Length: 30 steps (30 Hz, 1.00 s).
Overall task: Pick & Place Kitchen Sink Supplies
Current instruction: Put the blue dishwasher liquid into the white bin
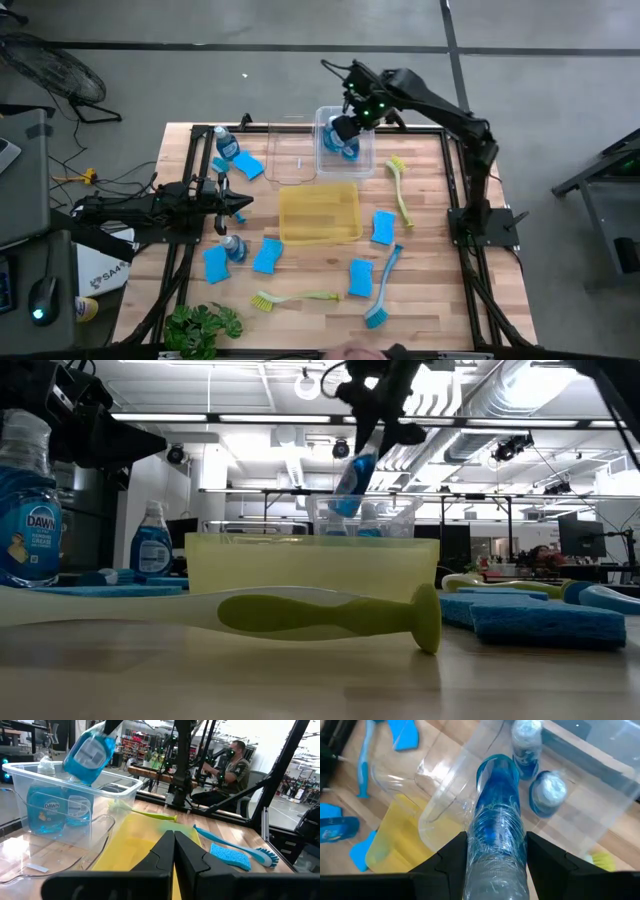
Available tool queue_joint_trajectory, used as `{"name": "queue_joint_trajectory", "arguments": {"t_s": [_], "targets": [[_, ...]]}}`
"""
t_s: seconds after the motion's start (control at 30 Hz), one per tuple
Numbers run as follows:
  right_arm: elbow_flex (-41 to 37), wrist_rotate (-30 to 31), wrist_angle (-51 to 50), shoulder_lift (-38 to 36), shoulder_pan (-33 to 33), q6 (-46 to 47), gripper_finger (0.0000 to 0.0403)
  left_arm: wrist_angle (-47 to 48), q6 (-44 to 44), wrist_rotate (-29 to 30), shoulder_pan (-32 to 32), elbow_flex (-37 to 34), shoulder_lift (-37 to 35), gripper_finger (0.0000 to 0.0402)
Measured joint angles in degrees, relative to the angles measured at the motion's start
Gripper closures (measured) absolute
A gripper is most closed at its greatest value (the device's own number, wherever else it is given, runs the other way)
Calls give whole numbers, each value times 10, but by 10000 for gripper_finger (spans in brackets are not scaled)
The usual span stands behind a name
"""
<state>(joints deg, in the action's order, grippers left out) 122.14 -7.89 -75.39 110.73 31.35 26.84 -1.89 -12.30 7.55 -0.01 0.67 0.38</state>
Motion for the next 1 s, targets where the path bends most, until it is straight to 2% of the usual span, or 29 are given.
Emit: {"name": "queue_joint_trajectory", "arguments": {"t_s": [0.2,0.43,0.6,1.0], "targets": [[16,-21,-8,46,6,-23,240,0,0,0,0,0,0,400],[16,-15,-19,84,6,-50,240,0,0,0,0,0,0,400],[16,6,-17,104,6,-51,240,0,0,0,0,0,0,400],[16,7,3,137,-7,-43,240,0,0,0,0,0,0,400]]}}
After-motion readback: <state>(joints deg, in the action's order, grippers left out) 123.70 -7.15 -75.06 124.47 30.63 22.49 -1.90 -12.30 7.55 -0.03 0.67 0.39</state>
